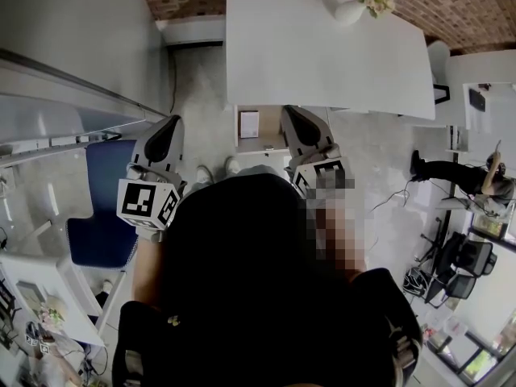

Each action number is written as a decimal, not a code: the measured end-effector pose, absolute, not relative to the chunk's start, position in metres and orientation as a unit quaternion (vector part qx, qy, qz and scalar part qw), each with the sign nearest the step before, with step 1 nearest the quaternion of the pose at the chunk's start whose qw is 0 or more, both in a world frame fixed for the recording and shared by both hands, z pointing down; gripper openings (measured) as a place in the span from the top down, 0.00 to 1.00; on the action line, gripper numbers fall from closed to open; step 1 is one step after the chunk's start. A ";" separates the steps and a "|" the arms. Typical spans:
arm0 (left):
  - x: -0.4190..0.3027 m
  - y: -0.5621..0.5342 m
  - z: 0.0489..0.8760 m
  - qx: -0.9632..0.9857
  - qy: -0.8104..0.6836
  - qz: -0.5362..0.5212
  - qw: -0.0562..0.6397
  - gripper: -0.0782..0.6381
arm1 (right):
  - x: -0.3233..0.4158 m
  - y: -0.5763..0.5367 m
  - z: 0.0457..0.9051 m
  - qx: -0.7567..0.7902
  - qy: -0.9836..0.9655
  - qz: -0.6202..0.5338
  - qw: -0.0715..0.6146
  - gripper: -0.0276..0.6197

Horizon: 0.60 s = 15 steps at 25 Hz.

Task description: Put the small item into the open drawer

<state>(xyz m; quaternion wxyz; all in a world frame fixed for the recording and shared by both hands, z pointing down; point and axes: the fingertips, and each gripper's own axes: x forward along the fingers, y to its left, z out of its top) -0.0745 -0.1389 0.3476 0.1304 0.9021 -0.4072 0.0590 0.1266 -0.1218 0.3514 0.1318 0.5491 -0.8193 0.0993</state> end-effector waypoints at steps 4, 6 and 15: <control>-0.075 -0.138 0.347 0.901 -0.408 0.063 0.131 0.89 | 0.128 -0.121 0.354 0.550 -0.818 0.105 0.133 0.94; -0.076 -0.137 0.348 0.901 -0.409 0.064 0.133 0.89 | 0.127 -0.120 0.356 0.550 -0.818 0.109 0.133 0.94; -0.075 -0.134 0.351 0.902 -0.406 0.069 0.133 0.89 | 0.130 -0.117 0.365 0.549 -0.817 0.120 0.133 0.94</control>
